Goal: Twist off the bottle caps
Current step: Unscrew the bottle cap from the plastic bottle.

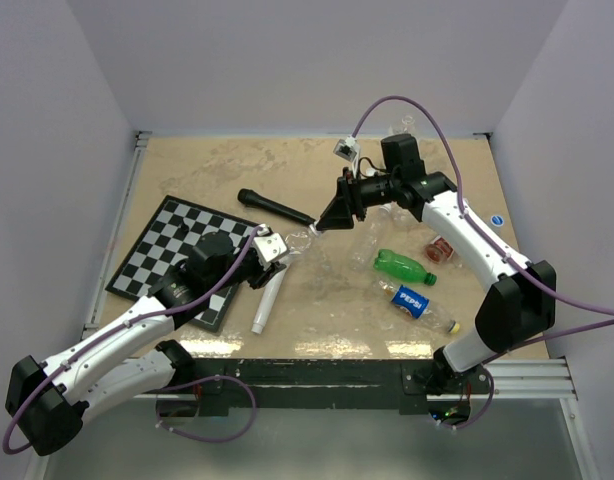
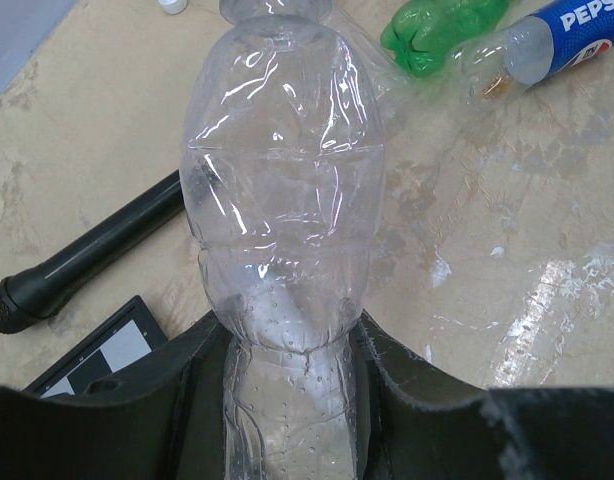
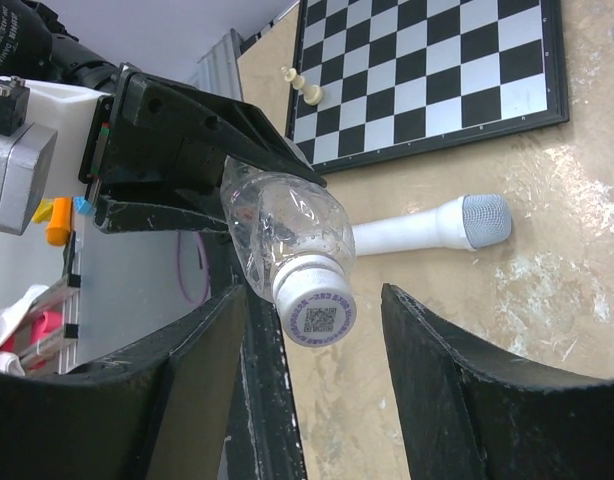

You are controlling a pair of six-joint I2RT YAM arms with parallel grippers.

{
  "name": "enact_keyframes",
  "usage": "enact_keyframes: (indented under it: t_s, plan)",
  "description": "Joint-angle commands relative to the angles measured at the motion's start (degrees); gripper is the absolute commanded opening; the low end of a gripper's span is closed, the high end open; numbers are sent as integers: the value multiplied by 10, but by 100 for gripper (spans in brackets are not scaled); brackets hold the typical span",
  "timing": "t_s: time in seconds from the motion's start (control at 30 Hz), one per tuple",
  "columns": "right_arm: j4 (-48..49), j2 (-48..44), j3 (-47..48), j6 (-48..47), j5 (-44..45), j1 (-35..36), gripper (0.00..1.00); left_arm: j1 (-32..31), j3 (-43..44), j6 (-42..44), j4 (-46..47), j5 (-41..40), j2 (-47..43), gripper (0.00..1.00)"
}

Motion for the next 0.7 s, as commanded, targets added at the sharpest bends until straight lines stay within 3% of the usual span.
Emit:
enact_keyframes:
  t_s: [0.0,0.47,0.6,0.67]
  plan:
    - [17,-4,-4,11,0,-2,61,-2,3,6,31,10,-4,0]
    - [21,-1,-13,17,-4,-1,57,-2,3,5,31,10,-4,0]
    - [21,-1,-13,15,-14,-1,41,-2,3,5,31,11,-3,0]
    - [20,-3,-13,11,-23,-1,28,-2,3,5,31,11,-4,0]
